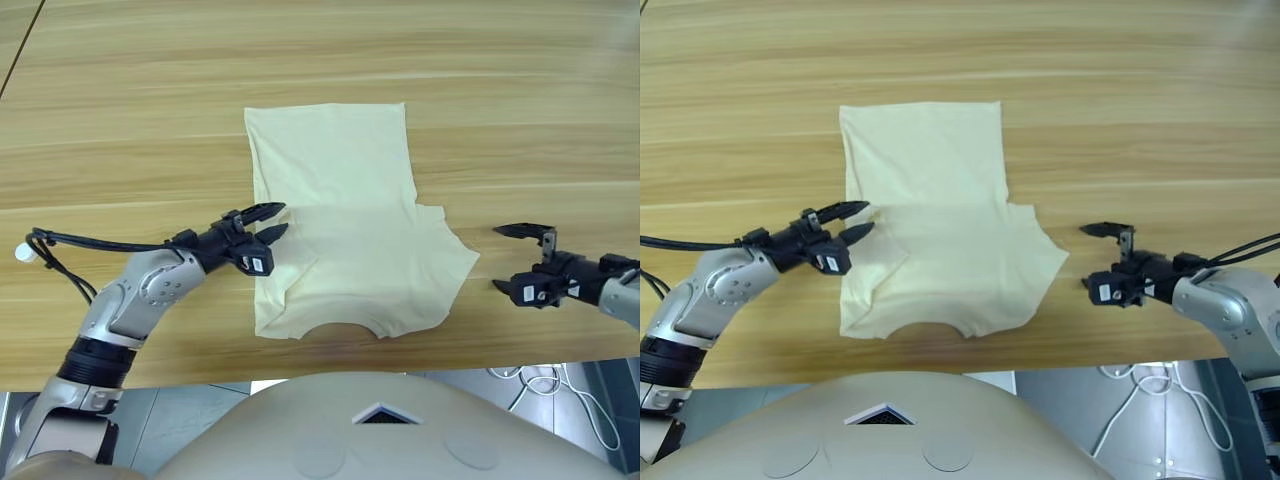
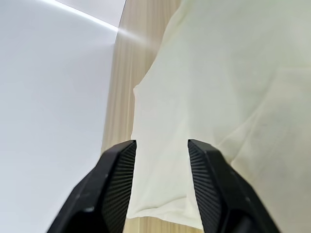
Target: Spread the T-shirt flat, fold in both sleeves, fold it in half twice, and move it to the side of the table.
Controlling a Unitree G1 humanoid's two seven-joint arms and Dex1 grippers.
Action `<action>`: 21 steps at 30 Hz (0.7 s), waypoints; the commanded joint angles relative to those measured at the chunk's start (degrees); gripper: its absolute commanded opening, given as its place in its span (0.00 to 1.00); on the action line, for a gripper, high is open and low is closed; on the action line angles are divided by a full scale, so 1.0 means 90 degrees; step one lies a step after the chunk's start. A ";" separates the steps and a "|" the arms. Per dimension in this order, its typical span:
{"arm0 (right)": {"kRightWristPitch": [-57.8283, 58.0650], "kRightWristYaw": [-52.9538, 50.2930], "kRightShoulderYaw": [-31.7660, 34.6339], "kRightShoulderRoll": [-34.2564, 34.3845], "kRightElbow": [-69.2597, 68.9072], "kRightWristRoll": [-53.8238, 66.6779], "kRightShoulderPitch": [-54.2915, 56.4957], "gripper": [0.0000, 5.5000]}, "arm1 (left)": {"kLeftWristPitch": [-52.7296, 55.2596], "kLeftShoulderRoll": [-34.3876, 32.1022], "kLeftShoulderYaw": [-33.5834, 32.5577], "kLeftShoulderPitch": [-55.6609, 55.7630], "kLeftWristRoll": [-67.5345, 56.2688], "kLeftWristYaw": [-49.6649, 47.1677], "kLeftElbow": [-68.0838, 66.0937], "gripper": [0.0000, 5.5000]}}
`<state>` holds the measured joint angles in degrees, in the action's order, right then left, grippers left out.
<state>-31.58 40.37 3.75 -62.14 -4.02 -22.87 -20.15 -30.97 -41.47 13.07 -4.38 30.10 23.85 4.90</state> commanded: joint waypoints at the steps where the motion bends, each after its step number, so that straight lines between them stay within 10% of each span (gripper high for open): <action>1: 0.0037 0.0056 -0.0332 0.0125 0.0267 -0.0025 0.0098 0.98 | -0.0054 0.0068 0.0112 0.0153 0.0148 -0.0066 -0.0157 0.36; 21: -0.0138 -0.0507 -0.0907 0.0314 0.0884 -0.0138 0.0683 0.34 | -0.0218 0.0141 0.0187 0.0252 0.0411 -0.0409 -0.0381 0.36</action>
<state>-32.73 35.61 -3.86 -59.29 3.37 -23.62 -13.64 -32.55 -40.14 14.42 -3.11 33.48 20.49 1.93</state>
